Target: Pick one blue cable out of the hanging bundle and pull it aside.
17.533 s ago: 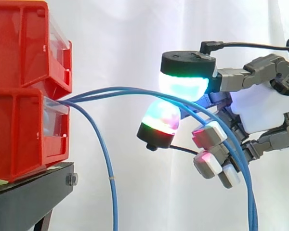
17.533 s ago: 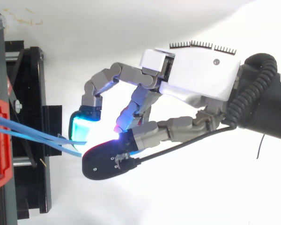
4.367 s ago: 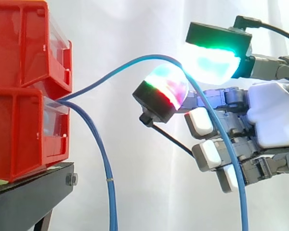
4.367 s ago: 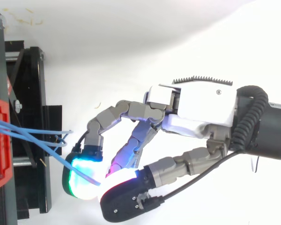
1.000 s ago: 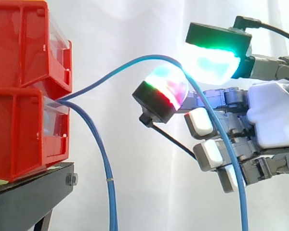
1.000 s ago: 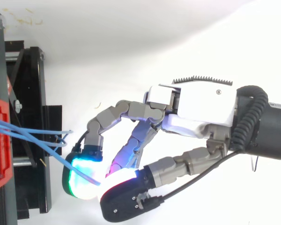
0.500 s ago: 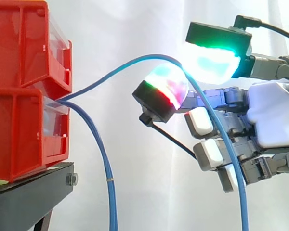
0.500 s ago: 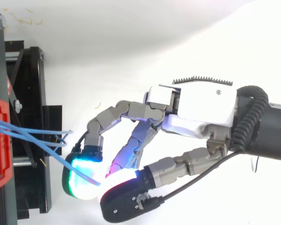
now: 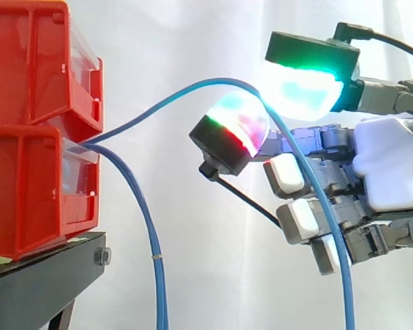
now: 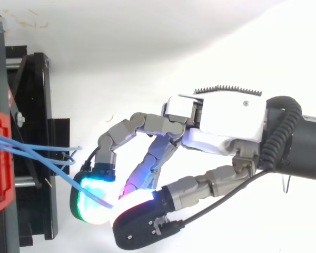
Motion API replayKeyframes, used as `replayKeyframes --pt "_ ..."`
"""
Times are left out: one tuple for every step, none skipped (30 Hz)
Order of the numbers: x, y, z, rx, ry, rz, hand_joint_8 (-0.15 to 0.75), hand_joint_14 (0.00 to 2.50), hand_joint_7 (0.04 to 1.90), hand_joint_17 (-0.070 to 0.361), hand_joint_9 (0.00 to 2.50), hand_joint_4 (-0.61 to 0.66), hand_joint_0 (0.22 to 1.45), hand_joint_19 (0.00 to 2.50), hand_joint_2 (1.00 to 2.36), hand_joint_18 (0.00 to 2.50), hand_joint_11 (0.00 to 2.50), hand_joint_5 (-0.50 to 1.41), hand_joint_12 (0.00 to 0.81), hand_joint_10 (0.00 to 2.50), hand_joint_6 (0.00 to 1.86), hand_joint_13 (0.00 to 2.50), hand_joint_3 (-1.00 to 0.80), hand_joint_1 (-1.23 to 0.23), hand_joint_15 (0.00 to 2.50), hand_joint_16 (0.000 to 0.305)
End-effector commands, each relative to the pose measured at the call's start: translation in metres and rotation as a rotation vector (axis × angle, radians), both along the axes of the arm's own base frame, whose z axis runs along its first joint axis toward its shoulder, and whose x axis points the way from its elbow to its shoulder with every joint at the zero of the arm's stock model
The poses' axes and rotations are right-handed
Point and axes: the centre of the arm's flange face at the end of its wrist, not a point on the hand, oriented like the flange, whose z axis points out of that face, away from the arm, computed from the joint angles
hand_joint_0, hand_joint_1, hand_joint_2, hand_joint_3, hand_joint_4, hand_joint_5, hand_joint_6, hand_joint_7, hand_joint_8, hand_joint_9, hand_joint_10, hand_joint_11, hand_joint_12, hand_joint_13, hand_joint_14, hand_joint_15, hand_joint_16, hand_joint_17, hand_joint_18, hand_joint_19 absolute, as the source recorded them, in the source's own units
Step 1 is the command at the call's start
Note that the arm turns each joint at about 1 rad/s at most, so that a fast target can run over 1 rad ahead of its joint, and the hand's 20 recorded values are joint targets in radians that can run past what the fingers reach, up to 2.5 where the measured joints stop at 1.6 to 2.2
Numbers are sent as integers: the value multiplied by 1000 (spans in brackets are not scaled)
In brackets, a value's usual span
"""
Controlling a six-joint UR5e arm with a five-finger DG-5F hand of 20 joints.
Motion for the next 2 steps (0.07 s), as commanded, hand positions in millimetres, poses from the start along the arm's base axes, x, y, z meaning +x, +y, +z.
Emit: replayKeyframes --pt "0 0 0 0 -1 0 289 18 866 118 1194 -71 579 650 1012 971 323 -8 403 11 831 1030 -58 -820 601 53" --pt "0 0 0 0 -1 -1 290 20 869 118 1195 -74 578 650 1013 971 319 -8 401 11 831 1030 -58 -820 602 53"
